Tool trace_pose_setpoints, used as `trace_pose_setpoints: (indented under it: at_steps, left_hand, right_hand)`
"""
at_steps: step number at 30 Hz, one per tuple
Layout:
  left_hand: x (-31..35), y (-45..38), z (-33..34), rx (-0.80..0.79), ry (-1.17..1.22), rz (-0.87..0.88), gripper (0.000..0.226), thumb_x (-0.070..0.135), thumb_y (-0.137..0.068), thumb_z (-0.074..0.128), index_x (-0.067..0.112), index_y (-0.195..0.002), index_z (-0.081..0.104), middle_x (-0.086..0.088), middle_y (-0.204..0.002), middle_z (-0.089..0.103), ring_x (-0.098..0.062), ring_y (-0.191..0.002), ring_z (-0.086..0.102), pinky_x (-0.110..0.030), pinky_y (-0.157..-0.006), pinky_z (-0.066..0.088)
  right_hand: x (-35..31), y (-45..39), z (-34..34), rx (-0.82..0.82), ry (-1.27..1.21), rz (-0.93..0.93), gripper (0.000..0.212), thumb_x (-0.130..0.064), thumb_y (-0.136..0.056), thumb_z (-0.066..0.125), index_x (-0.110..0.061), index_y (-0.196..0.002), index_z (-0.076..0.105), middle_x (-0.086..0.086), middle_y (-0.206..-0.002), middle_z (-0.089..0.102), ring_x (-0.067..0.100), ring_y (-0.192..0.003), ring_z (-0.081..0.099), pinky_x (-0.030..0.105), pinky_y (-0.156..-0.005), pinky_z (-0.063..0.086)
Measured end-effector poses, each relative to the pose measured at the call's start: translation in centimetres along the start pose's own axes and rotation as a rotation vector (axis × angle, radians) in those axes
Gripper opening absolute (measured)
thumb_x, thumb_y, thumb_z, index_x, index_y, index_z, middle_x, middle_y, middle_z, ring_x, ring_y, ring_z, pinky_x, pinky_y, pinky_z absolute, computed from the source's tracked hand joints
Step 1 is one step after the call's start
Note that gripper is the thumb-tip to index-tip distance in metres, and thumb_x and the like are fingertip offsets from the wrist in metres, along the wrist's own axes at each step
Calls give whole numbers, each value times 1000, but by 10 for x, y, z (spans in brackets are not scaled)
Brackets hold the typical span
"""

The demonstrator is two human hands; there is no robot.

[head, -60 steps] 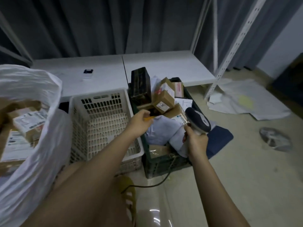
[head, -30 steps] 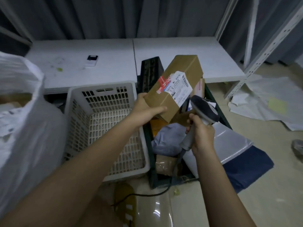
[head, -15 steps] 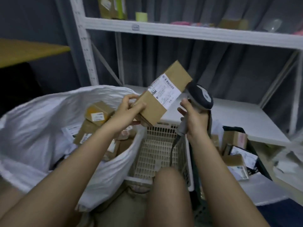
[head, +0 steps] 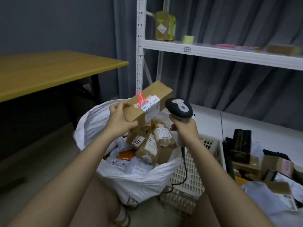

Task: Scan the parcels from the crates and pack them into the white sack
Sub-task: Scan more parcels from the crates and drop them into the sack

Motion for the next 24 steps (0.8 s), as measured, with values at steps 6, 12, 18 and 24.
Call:
trace_pose_setpoints:
  at_steps: [6,12,18,24]
  left_hand:
    - [-34,-9,-6,10,29,-45,64,12,-75,74,21,-128,39,0,-122,27,-11,-108,37,-24,-93,38]
    - [-61,-19,6,-51,398,-278,59,26,-77,72,35,-122,35,-4,-129,43,-21,-107,57,-34,-79,54]
    - [-54,-14,38,-142,555,-360,67,7,-88,62,12,-143,23,-6,-124,52,-14,-88,62,-35,-79,55]
    - [-71,-10,53,-109,567,-413,53,20,-86,68,10,-133,44,-2,-114,58,-3,-83,54,-18,-68,41]
  right_hand:
    - [10,7,16,-192,81,43,16,-11,-87,70,-11,-101,63,0,-64,56,13,-56,48,20,-46,41]
    - [9,12,17,-292,5,12,13,-12,-82,74,-4,-85,64,5,-59,55,17,-54,51,31,-55,46]
    - [-1,22,26,-272,-210,55,14,-9,-83,73,-4,-75,62,8,-52,50,19,-45,46,33,-53,46]
    - [-2,31,25,-257,-261,45,18,-8,-85,71,-4,-72,60,8,-52,49,19,-45,44,31,-50,43]
Point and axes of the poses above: each hand's wrist, its own y-axis away from the middle knuckle, its own z-axis out of the palm, x = y × z, the point moved 6 cm from there along -y, towards the middle knuckle
